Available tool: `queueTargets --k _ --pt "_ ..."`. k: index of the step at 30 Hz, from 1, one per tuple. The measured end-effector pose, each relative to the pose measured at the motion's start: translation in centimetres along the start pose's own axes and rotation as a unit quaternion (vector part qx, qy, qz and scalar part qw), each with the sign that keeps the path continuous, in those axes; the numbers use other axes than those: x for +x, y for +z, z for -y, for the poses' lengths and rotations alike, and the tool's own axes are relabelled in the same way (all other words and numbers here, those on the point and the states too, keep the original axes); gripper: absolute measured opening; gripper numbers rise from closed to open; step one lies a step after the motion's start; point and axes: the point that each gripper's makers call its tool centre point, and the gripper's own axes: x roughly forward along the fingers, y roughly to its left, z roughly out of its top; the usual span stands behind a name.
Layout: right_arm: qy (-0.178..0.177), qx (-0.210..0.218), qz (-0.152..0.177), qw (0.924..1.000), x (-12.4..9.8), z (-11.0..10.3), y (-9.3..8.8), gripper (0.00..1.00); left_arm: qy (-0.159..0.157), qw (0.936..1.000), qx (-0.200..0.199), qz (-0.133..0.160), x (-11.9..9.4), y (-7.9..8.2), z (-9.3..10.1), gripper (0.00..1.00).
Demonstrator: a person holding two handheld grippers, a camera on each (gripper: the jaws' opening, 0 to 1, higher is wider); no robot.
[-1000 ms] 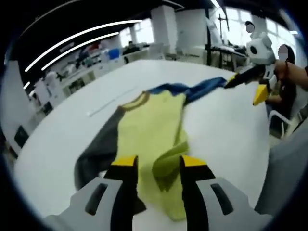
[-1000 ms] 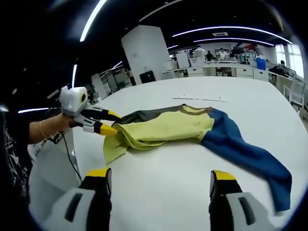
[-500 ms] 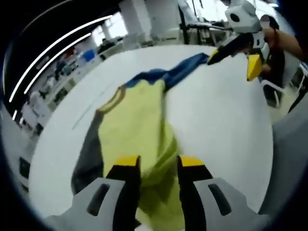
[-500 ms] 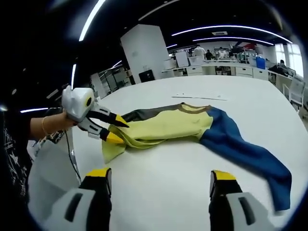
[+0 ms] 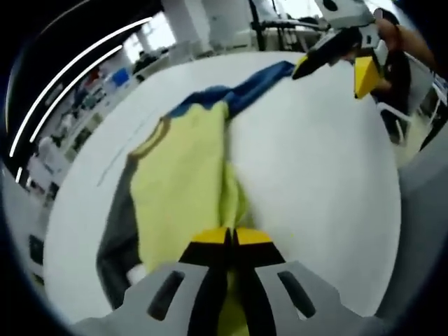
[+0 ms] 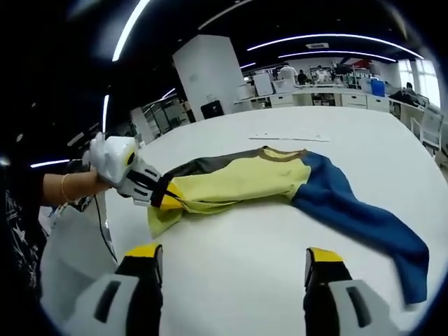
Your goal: Fold the garment on the visible template until the final outline fits inside the template.
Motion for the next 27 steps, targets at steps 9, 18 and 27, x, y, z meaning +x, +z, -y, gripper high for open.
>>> queueTargets --k 9,18,27 --pt "0.002 0.010 0.006 0.9999 0.2 -0.1 0.4 0.81 0.002 0.9987 -0.009 0.050 -2.3 2.4 0.4 0.00" --pt "-0.004 0.021 0.011 0.9997 0.1 0.4 0.9 0.78 -0.002 0.9963 0.002 0.086 -4.0 4.9 0.5 0.00" --pt "-0.009 0.029 0.018 0.9994 0.1 0.6 1.4 0.75 0.020 0.9922 -0.009 0.123 -5.7 7.4 -1.3 0.00"
